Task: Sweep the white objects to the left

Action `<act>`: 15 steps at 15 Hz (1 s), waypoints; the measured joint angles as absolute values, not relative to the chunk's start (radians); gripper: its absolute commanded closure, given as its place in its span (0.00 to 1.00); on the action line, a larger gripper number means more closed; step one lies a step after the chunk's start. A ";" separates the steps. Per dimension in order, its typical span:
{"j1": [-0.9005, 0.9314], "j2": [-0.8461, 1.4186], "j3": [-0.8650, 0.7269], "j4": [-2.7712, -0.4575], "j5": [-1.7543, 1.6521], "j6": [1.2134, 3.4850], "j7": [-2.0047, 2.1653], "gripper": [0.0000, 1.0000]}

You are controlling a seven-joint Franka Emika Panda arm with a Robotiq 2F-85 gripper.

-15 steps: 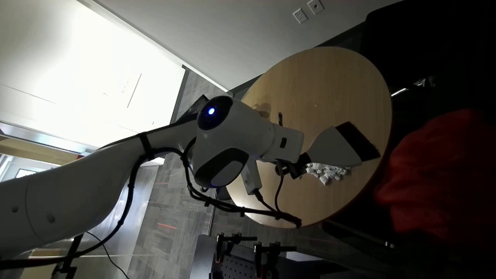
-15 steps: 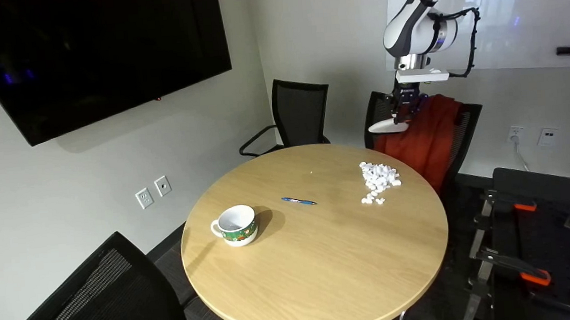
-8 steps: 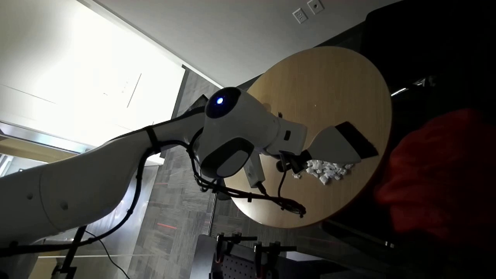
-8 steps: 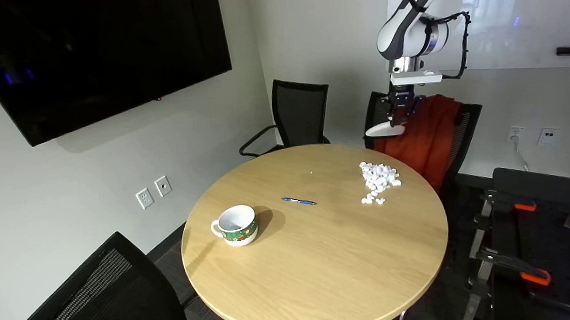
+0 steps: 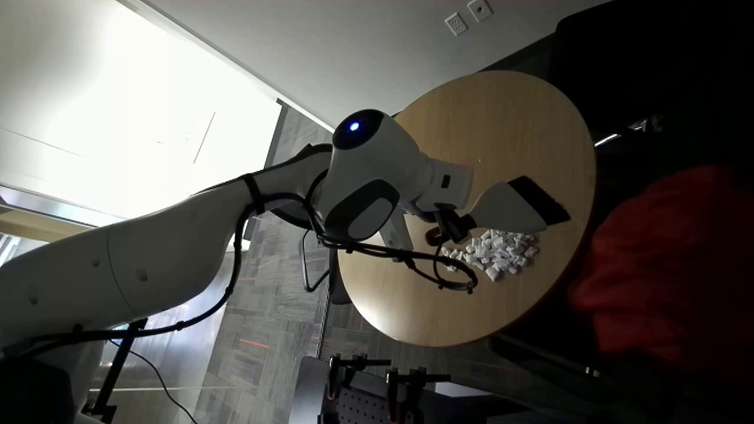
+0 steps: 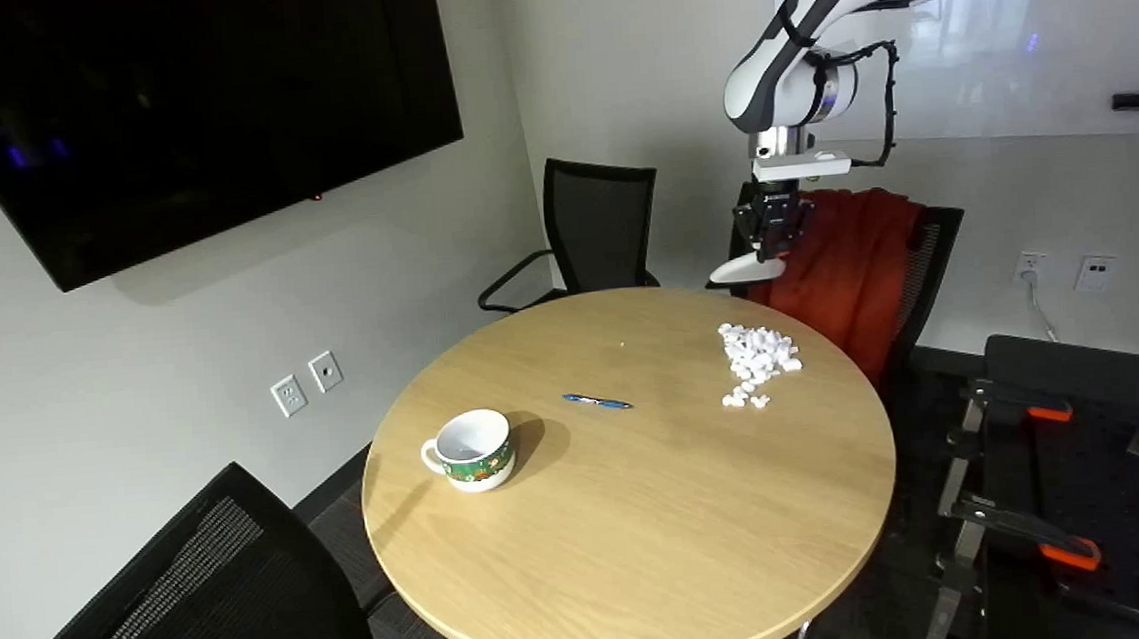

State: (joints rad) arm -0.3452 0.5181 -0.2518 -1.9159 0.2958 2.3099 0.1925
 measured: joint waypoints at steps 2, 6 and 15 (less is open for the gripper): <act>-0.346 0.557 -0.243 -1.884 0.296 2.310 0.193 0.88; -0.355 0.619 -0.217 -1.833 0.305 2.306 0.191 0.88; -0.359 0.687 -0.201 -1.759 0.306 2.218 0.195 0.88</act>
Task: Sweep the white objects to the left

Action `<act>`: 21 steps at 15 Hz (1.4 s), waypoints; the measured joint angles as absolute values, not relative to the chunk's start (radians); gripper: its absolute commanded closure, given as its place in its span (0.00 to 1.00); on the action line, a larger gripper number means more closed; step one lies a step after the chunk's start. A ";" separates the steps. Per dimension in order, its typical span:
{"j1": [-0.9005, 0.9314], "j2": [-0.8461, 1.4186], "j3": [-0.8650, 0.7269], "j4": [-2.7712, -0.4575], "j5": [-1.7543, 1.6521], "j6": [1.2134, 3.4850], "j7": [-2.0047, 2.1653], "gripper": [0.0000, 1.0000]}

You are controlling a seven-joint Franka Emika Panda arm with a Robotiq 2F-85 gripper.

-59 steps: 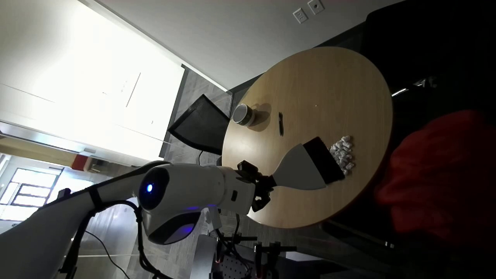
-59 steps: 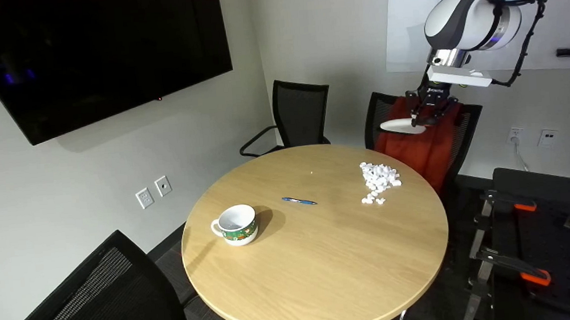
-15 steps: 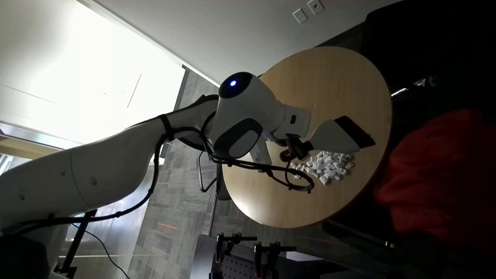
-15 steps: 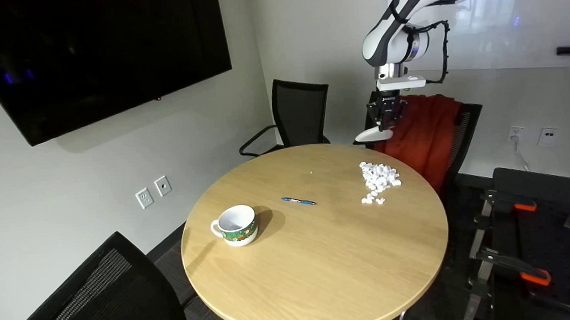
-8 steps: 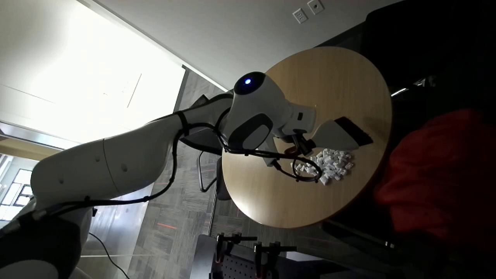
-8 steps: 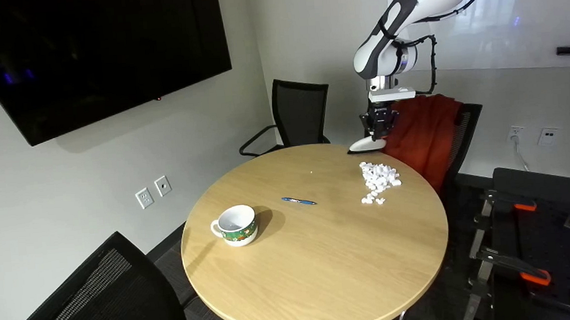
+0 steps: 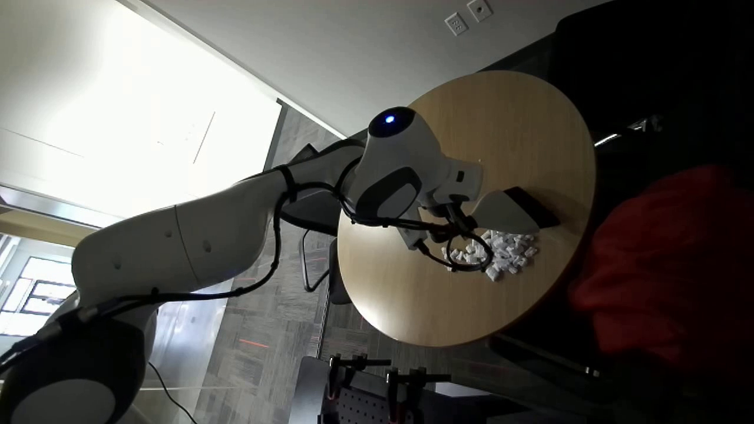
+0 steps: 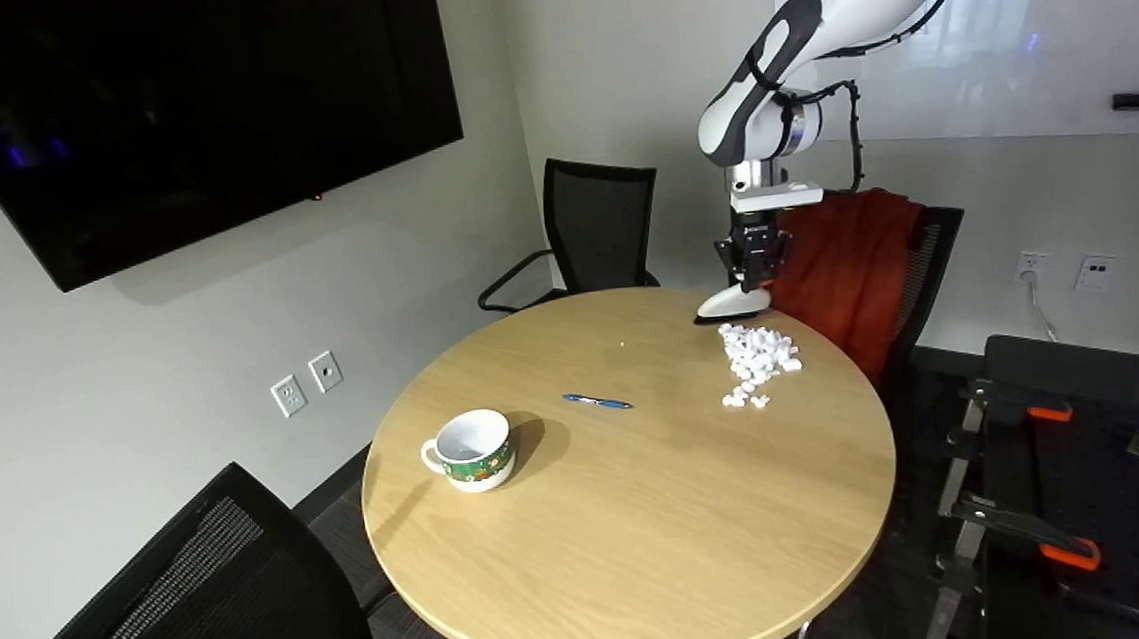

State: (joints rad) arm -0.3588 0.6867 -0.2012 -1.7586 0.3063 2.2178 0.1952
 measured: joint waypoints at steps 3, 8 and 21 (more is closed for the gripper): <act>-0.359 0.697 -0.201 -1.754 0.306 2.208 0.198 0.88; -0.357 0.700 -0.200 -1.755 0.307 2.169 0.201 0.88; -0.254 0.613 -0.179 -1.901 0.349 2.127 0.318 0.88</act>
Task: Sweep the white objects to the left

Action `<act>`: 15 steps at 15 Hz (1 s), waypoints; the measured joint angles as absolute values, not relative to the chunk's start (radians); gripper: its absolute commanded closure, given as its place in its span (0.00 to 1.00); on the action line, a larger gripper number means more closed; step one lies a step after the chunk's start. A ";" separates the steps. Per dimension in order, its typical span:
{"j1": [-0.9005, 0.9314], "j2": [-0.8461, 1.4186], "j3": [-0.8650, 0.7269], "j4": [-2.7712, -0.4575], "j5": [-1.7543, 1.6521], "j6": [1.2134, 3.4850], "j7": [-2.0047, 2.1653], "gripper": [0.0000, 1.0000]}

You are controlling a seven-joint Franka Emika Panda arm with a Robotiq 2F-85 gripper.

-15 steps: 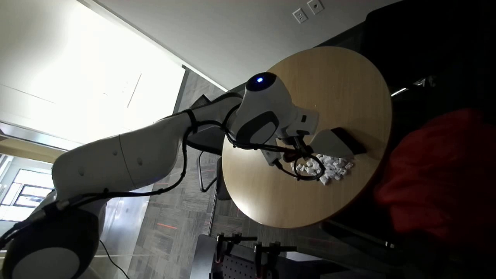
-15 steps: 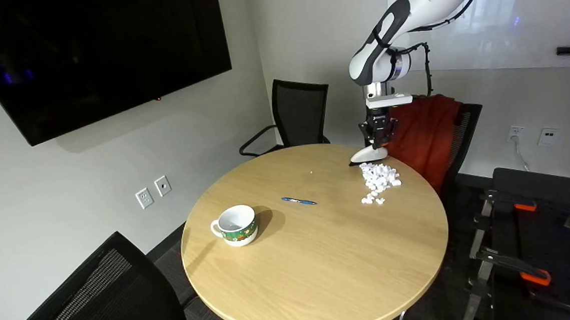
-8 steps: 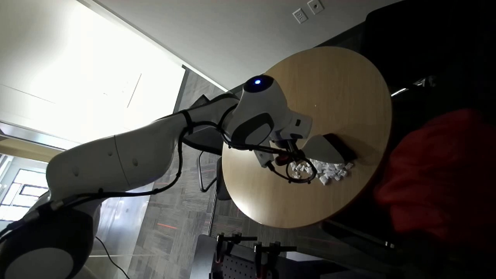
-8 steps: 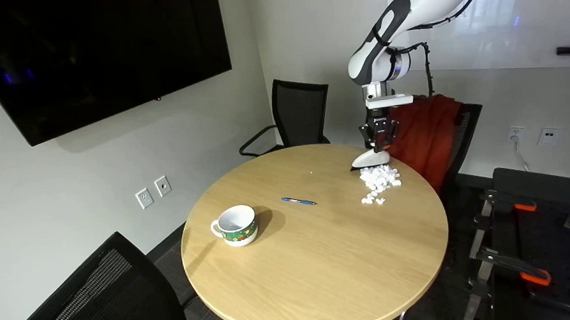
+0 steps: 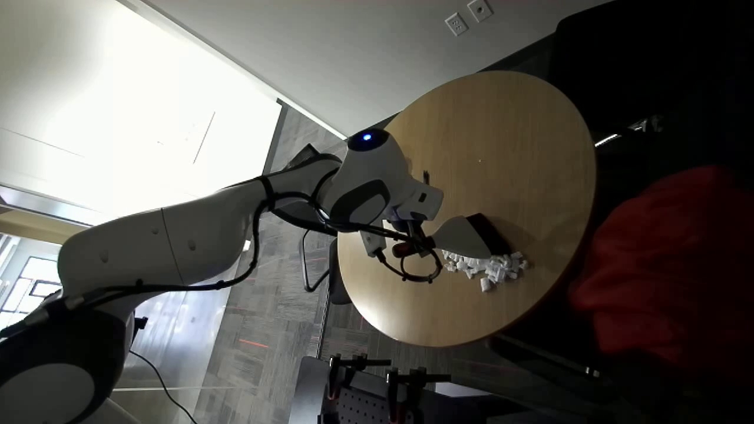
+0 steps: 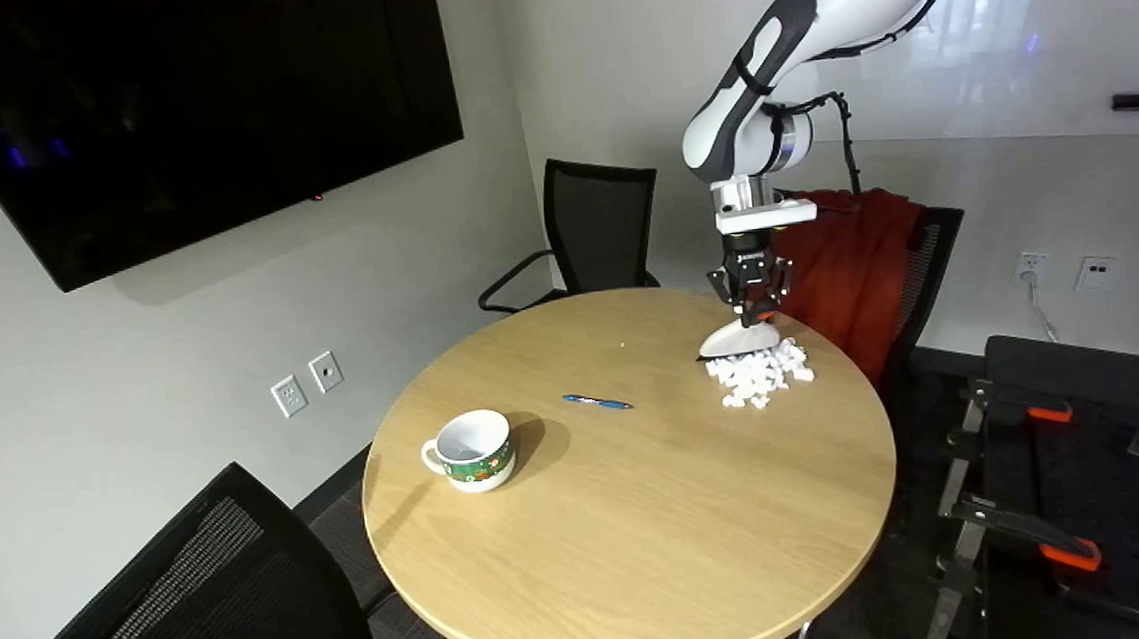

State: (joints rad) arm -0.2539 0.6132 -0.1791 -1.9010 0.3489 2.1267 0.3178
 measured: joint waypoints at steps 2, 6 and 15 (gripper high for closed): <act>-0.230 0.606 -0.163 -1.928 0.358 2.127 0.330 0.88; -0.174 0.597 -0.127 -1.980 0.367 2.127 0.359 0.88; -0.065 0.557 -0.046 -2.084 0.378 2.132 0.362 0.88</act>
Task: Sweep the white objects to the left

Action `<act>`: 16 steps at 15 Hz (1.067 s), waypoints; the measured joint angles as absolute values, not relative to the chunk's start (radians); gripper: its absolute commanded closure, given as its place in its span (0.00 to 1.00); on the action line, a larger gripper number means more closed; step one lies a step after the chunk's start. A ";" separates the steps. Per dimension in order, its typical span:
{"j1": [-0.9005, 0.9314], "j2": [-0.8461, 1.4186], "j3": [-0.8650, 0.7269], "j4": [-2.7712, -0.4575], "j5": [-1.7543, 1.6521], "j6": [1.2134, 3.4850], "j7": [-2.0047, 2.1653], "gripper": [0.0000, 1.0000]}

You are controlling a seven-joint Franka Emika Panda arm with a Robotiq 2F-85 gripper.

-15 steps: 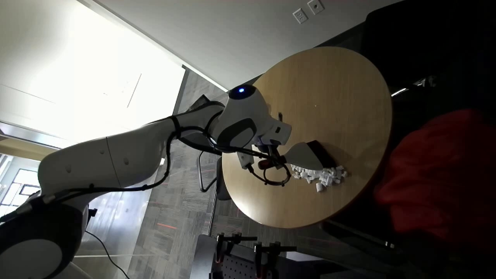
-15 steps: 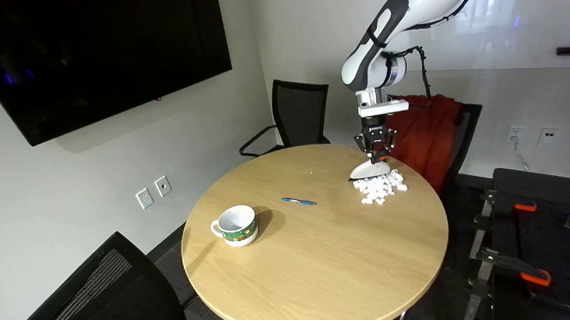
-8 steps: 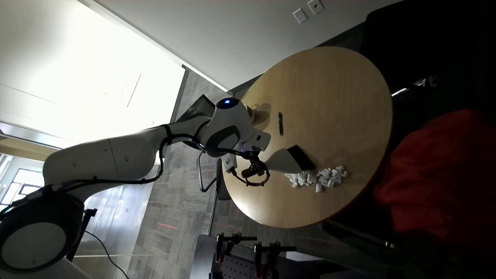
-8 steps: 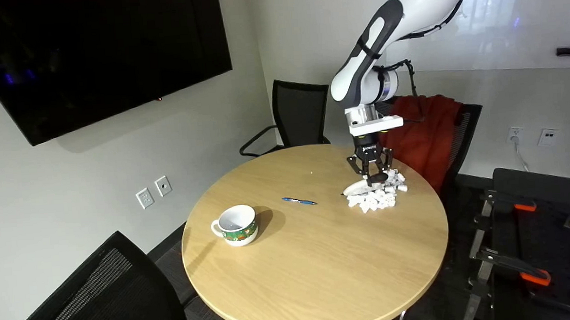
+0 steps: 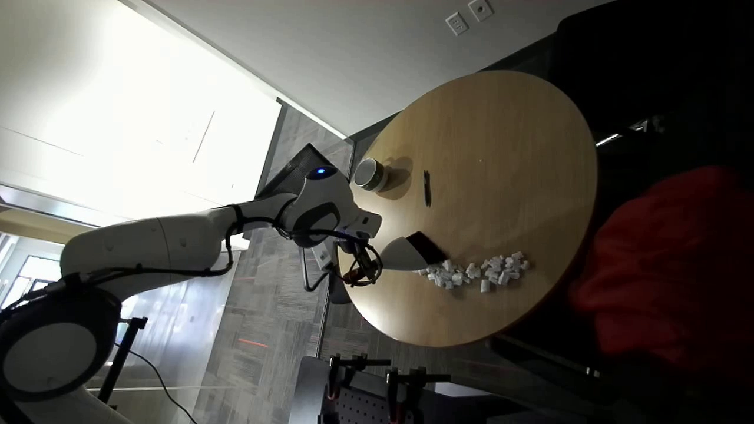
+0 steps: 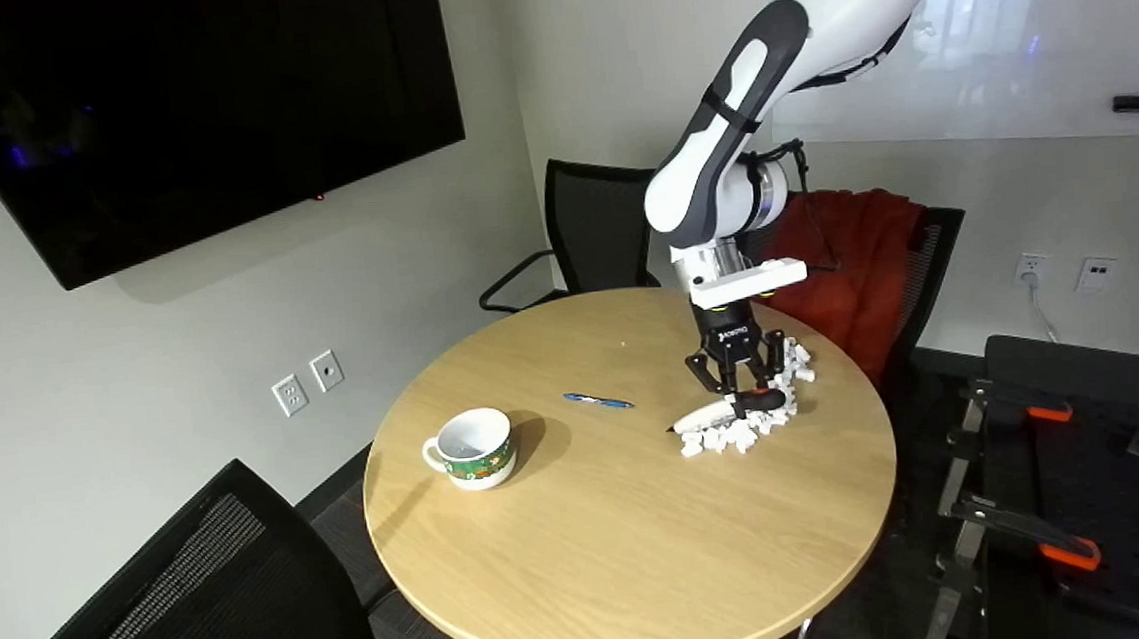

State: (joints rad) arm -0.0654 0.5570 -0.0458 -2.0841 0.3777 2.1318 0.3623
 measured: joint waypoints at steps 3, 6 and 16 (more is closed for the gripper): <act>-0.050 0.484 -0.047 -2.149 0.378 2.174 0.362 0.88; -0.050 0.374 -0.073 -2.241 0.369 2.258 0.362 0.88; -0.192 0.103 -0.253 -2.392 0.333 2.342 0.359 0.88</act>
